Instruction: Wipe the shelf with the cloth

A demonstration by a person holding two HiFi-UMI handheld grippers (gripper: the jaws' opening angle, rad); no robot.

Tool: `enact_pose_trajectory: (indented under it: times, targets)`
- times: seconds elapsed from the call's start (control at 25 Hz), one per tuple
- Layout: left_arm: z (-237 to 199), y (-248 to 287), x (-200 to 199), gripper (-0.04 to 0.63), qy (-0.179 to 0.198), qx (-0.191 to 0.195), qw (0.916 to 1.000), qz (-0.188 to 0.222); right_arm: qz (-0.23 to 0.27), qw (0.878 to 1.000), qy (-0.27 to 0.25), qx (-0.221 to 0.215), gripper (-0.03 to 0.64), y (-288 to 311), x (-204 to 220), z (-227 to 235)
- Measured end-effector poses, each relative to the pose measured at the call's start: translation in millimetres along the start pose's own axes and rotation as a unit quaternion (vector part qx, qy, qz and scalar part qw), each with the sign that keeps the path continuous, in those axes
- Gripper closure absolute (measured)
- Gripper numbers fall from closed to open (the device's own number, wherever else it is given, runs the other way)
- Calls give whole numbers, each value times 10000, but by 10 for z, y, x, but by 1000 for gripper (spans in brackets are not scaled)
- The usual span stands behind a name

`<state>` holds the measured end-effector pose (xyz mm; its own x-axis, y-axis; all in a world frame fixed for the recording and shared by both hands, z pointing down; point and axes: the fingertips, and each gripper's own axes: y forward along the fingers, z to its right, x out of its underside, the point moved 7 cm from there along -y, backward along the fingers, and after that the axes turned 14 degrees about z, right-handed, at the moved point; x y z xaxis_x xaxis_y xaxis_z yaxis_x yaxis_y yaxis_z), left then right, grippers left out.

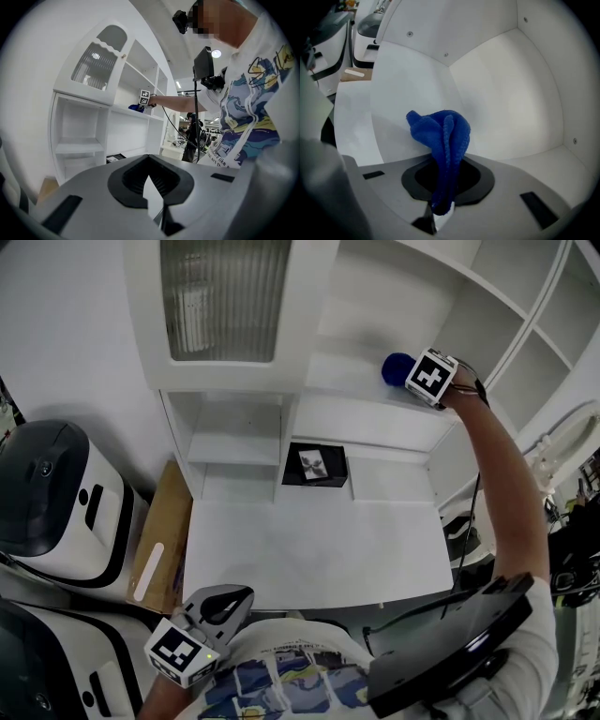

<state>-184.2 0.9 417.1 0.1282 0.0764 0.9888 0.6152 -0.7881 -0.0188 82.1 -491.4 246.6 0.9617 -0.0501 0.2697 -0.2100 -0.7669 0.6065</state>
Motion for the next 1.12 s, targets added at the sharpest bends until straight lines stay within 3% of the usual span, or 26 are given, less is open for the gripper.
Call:
enact_pose_trajectory:
  times: [0.4,0.6,0.84,1.12]
  targets:
    - [4,-200,-23,592,-1,-130,9999,50,1384,9878,-484,-521,549,-425,-1258,-563]
    - [27,-350,-17,592,-38,-296,9995,45,1604,9815,-784,-693,549,-478,-1623,-813]
    - [33,-396,10,592,-105,-283,9995,-40,1322,9860,-671,-768,549,-387,-1404,-891]
    - [67,-89,58,592,-70,91,9998,-153,893,9953,-116,-352,549,-349,-550,-608]
